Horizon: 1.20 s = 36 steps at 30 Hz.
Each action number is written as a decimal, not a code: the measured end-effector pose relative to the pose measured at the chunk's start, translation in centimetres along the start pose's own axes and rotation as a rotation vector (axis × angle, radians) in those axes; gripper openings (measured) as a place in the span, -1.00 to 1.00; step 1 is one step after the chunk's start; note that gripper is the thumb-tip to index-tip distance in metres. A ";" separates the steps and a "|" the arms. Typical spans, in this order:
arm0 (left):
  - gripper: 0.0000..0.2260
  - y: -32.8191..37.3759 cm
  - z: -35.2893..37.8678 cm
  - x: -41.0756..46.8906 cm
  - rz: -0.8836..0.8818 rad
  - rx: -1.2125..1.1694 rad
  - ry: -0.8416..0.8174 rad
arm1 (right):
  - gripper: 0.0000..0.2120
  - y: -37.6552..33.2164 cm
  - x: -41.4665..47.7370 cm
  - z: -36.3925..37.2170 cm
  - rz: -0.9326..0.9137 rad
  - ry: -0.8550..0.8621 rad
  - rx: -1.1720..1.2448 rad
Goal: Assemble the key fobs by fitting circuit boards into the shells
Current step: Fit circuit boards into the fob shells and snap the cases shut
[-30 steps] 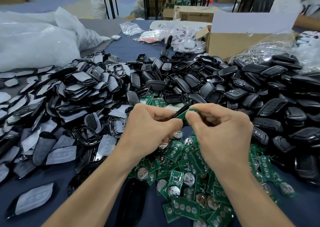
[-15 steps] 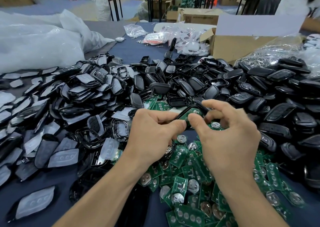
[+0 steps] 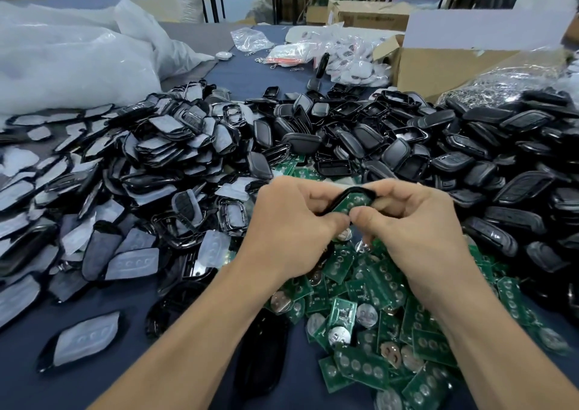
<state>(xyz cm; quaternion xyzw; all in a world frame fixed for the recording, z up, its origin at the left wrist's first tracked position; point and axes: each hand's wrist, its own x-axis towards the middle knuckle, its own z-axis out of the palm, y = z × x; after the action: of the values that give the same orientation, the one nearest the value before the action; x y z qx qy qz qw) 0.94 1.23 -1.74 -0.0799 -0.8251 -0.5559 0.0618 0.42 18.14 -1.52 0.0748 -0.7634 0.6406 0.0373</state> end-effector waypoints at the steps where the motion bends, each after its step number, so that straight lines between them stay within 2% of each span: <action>1: -0.68 -0.1 0.1 0.0 -0.021 -0.018 0.029 | -0.71 -0.1 0.0 0.1 -0.004 -0.011 -0.007; 3: -0.72 0.0 0.4 -0.2 -0.025 -0.025 0.066 | -0.62 -0.3 0.0 0.2 -0.007 0.004 -0.032; 6: -0.76 0.3 0.4 -0.5 0.043 0.139 0.074 | -0.62 -0.3 -0.1 0.5 -0.018 0.051 -0.139; 8: -0.81 0.2 -0.4 -0.3 0.074 0.323 0.178 | -0.69 -0.1 -0.2 1.1 -0.010 0.083 -0.208; 10: -0.86 -0.1 -1.7 0.3 0.043 0.386 0.350 | -0.73 -0.3 -0.3 1.9 -0.019 0.117 -0.276; 12: -0.88 -0.4 -3.3 1.1 -0.064 0.196 0.510 | -0.72 -1.2 -0.2 2.9 -0.070 0.086 -0.343; 14: -0.84 -0.7 -5.1 1.6 -0.172 -0.146 0.634 | -0.73 -2.4 0.8 4.2 -0.109 -0.017 -0.469; 16: -0.86 -1.1 -6.8 2.1 -0.200 -0.432 0.743 | -0.73 -3.7 2.3 6.0 -0.102 -0.142 -0.610; 18: -0.81 -1.4 -8.1 2.1 -0.187 -0.551 0.831 | -0.73 -4.7 3.5 7.8 -0.074 -0.258 -0.693; 20: -0.72 -1.7 -9.0 1.9 -0.172 -0.639 0.899 | -0.78 -5.2 4.2 9.3 -0.047 -0.309 -0.730; 24: -0.63 -1.9 -10.2 1.6 -0.158 -0.746 0.976 | -0.93 -4.7 3.1 11.8 -0.104 -0.301 -0.738; 27: -0.61 -1.8 -10.2 1.9 -0.172 -0.788 0.991 | -0.89 -4.0 1.9 12.6 -0.115 -0.351 -0.843; 29: -0.62 -1.7 -10.2 2.1 -0.193 -0.824 0.986 | -0.93 -4.1 2.3 12.1 -0.076 -0.266 -0.740; 31: -0.62 -1.8 -10.3 2.3 -0.208 -0.841 0.984 | -0.88 -4.3 2.7 11.7 -0.057 -0.190 -0.695; 34: -0.62 -1.8 -10.5 2.6 -0.208 -0.861 0.992 | -0.88 -4.1 2.7 11.8 -0.058 -0.150 -0.790; 36: -0.63 -1.8 -10.4 2.7 -0.210 -0.876 0.992 | -0.76 -3.9 2.4 12.2 -0.055 -0.182 -0.908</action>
<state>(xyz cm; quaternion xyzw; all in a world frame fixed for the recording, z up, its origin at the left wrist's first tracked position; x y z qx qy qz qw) -1.97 -8.94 1.01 0.2481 -0.4006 -0.8134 0.3411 -0.88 5.35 0.47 0.1271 -0.9645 0.2308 0.0162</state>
